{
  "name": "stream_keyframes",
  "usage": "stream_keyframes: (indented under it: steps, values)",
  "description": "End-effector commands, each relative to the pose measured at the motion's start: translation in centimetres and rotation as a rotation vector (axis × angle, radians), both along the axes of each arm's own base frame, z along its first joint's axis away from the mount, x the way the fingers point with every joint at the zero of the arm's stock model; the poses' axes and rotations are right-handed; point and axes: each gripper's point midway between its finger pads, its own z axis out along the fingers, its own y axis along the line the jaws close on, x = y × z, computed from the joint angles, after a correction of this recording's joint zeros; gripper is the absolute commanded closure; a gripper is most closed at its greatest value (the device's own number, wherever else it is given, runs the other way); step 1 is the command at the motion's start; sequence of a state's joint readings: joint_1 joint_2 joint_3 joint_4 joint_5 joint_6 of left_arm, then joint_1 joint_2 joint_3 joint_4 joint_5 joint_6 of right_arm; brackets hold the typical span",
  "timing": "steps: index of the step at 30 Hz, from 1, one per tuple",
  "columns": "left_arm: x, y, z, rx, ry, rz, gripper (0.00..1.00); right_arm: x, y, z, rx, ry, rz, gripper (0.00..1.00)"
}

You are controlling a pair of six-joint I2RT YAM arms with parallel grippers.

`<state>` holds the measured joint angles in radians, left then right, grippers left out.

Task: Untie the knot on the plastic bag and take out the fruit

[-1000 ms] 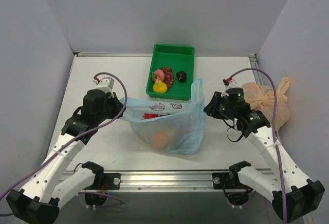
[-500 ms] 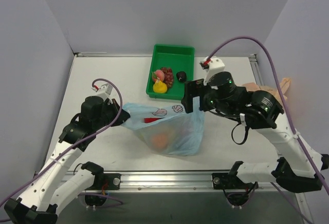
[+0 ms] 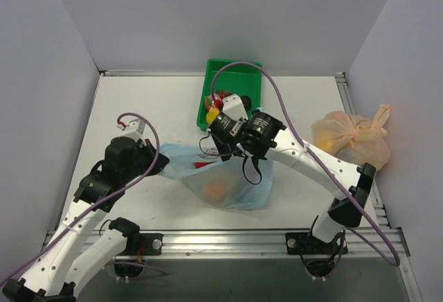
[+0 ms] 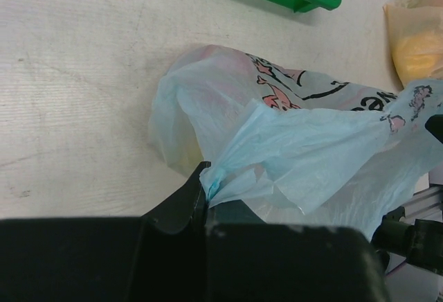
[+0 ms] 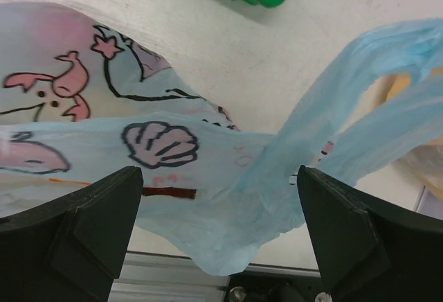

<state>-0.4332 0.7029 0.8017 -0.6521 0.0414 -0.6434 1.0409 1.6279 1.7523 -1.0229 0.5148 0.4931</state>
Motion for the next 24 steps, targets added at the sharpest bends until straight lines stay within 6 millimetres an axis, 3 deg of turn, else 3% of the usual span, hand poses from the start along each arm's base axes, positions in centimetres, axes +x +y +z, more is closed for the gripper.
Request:
stream_keyframes:
  steps: [1, 6, 7, 8, 9, 10, 12, 13, 14, 15, 16, 17, 18, 19, 21, 24]
  values:
    - [-0.2, 1.2, -0.7, 0.040, 0.009, 0.051, 1.00, -0.7, -3.7, -2.0, -0.093, 0.030, -0.098, 0.00]
    - [-0.4, 1.5, -1.9, 0.024, 0.050, 0.095, 1.00, -2.6, -8.3, -6.2, -0.135, 0.109, -0.202, 0.01]
    - [-0.4, 1.5, -2.4, 0.022, 0.061, 0.099, 1.00, -3.7, -9.8, -7.9, -0.122, 0.169, -0.233, 0.05]
    - [-0.5, 1.4, -2.5, 0.011, 0.068, 0.102, 1.00, -3.7, -9.7, -8.7, -0.075, 0.182, -0.245, 0.08]
    - [-0.5, 1.3, -2.6, 0.007, 0.074, 0.101, 1.00, -4.1, -10.2, -9.1, -0.024, 0.192, -0.258, 0.17]
    - [-0.6, 1.2, -3.0, 0.005, 0.085, 0.100, 1.00, -5.2, -10.8, -11.0, 0.008, 0.265, -0.274, 0.21]
    - [-0.8, 0.8, -3.4, -0.016, 0.103, 0.090, 1.00, -5.2, -10.2, -11.8, 0.125, 0.273, -0.283, 0.35]
    - [-0.8, 0.8, -3.7, -0.019, 0.110, 0.092, 1.00, -5.9, -10.6, -13.3, 0.137, 0.312, -0.287, 0.41]
    - [-1.0, 0.3, -4.1, -0.042, 0.127, 0.079, 1.00, -5.6, -9.2, -13.7, 0.242, 0.351, -0.273, 0.48]
    - [-1.2, -0.2, -4.5, -0.058, 0.144, 0.057, 1.00, -5.6, -8.5, -13.7, 0.305, 0.363, -0.257, 0.62]
    - [-1.3, -0.5, -4.8, -0.069, 0.154, 0.050, 1.00, -5.5, -8.1, -14.0, 0.357, 0.376, -0.249, 0.70]
    - [-1.2, -0.8, -5.3, -0.087, 0.168, 0.051, 1.00, -5.4, -6.1, -14.3, 0.489, 0.419, -0.204, 0.77]
    - [-1.3, -1.3, -5.7, -0.103, 0.186, 0.035, 1.00, -5.1, -5.4, -14.0, 0.555, 0.414, -0.189, 0.91]
    - [-1.0, -1.7, -5.5, -0.122, 0.179, 0.032, 1.00, -3.8, -3.9, -13.0, 0.652, 0.376, -0.150, 0.98]
    - [-0.6, -2.3, -5.7, -0.162, 0.200, 0.027, 1.00, -3.1, -2.5, -11.6, 0.788, 0.384, -0.110, 1.00]
    - [1.5, -3.0, -3.8, -0.227, 0.165, 0.031, 1.00, -0.1, -0.4, -6.9, 0.934, 0.283, 0.004, 1.00]
